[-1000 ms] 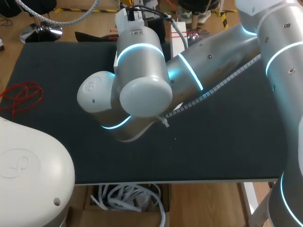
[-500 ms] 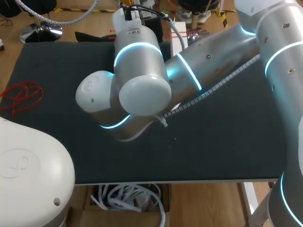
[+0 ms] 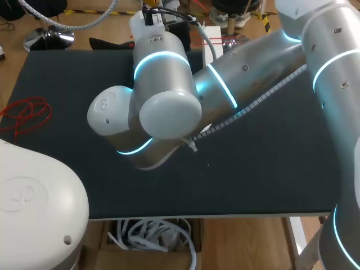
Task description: Grab the tape and strap the tape.
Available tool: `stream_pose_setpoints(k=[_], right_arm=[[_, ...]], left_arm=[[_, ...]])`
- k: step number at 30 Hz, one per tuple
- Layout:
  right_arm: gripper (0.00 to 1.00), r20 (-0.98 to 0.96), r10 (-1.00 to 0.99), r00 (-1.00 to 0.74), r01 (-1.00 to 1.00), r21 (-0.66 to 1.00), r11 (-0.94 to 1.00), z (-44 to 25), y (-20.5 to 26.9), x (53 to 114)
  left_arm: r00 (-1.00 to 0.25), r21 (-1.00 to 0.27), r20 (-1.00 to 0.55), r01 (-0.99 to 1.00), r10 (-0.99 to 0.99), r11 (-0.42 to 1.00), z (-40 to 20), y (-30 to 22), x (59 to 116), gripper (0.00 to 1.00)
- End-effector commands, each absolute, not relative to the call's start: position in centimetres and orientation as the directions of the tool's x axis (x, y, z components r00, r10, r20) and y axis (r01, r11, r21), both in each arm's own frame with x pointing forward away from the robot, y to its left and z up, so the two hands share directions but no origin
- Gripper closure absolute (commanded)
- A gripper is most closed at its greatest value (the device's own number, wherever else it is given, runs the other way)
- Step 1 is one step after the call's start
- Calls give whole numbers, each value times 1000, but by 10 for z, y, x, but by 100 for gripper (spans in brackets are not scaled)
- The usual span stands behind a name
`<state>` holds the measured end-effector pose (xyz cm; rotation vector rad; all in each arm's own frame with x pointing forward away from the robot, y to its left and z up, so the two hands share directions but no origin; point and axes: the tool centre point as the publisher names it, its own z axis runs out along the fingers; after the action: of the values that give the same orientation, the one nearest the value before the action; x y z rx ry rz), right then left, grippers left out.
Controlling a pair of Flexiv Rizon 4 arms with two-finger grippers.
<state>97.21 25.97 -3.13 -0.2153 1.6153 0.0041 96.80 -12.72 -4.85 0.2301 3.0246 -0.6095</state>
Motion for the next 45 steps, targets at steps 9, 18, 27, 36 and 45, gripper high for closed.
stream_pose_setpoints(k=[9, 18, 27, 36, 45], right_arm=[[100, -989, -143, -43, -144, -136, 980, -30, 267, 971], [100, -989, -146, -36, -134, -141, 981, -28, 265, 969], [88, -990, -141, -33, -137, -135, 981, -22, 262, 957], [81, -992, -118, -35, -138, -112, 984, -18, 258, 945], [77, -996, -85, -35, -143, -79, 987, -8, 246, 927]], left_arm=[[-988, -380, -76, 155, 136, 912, -48, -128, 968, 100], [-988, -380, -76, 155, 136, 912, -48, -128, 968, 100], [-988, -380, -76, 155, 136, 912, -48, -128, 968, 100], [-988, -380, -76, 155, 136, 912, -48, -128, 968, 100], [-988, -380, -76, 155, 136, 912, -48, -128, 968, 100]])
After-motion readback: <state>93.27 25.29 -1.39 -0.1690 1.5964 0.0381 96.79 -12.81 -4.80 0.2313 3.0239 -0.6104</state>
